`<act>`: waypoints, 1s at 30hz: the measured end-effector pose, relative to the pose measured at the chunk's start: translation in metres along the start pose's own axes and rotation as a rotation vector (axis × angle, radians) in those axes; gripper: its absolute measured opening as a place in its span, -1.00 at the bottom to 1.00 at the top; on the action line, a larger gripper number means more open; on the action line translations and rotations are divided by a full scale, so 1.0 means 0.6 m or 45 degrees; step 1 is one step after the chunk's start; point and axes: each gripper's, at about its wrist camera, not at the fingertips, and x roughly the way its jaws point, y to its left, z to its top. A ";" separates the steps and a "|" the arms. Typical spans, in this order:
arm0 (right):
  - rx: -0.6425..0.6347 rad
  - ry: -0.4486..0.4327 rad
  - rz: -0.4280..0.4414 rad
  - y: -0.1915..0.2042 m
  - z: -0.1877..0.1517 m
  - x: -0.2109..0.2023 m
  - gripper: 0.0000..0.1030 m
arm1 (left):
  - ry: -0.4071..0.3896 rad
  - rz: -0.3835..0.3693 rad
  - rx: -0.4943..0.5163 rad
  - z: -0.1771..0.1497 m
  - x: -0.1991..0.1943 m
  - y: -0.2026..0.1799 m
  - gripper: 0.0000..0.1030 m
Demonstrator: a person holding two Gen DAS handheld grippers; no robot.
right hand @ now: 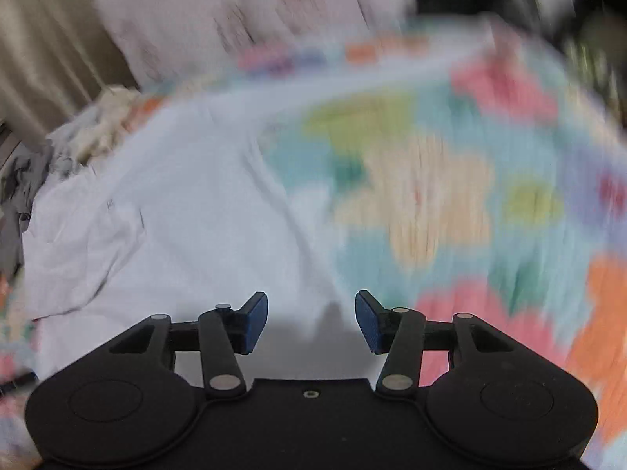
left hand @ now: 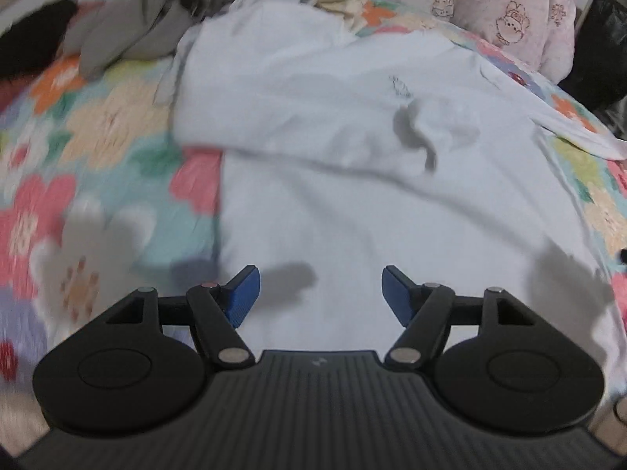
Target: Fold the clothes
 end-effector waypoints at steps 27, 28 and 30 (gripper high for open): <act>-0.441 0.571 -0.129 -0.060 -0.079 0.043 -0.85 | 0.444 -0.362 0.147 -0.118 -0.002 0.047 -0.90; -0.483 0.561 -0.134 -0.048 -0.080 0.034 -0.88 | 0.408 -0.369 0.159 -0.118 -0.016 0.043 -0.91; -0.569 0.530 -0.130 -0.024 -0.079 0.006 -0.88 | 0.335 -0.381 0.183 -0.119 -0.043 0.035 -0.91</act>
